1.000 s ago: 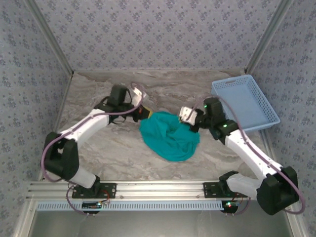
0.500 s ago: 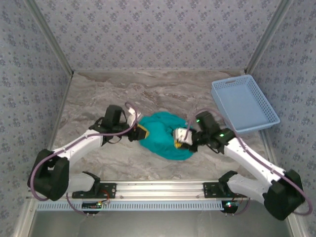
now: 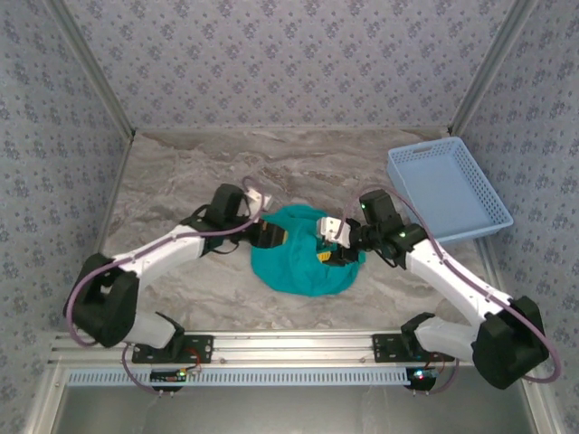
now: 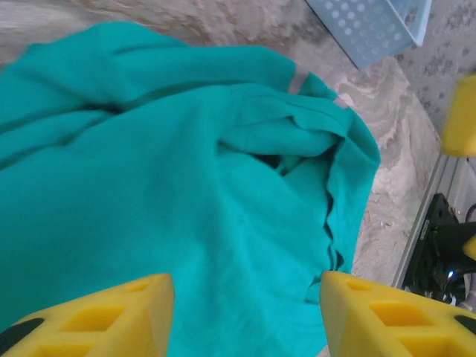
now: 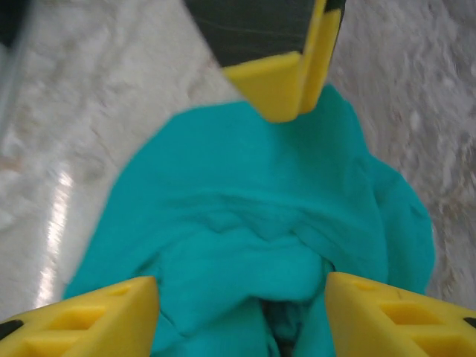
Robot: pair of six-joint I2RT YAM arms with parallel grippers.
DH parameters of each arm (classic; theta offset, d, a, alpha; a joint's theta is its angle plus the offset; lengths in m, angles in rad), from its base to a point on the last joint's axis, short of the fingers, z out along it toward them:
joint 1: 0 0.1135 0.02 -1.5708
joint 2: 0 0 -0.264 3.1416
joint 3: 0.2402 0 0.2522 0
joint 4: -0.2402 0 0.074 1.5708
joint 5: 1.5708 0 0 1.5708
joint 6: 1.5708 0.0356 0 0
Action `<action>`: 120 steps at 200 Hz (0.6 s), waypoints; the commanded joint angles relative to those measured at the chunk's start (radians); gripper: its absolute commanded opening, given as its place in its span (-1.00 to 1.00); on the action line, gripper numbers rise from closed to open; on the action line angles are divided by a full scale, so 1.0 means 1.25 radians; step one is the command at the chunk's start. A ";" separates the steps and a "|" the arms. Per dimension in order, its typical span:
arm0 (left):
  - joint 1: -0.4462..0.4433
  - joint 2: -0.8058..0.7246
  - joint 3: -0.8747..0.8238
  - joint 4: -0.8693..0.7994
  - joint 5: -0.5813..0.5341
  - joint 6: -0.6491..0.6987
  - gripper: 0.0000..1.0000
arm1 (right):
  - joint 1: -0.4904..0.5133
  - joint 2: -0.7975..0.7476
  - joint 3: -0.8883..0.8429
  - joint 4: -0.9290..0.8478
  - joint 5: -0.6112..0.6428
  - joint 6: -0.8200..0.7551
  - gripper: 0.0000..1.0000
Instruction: Fold the inside-out t-shirt
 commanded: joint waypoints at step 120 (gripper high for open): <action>-0.127 0.199 0.138 -0.053 -0.104 -0.091 -1.00 | 0.271 -0.003 0.023 -0.247 0.733 1.490 -0.03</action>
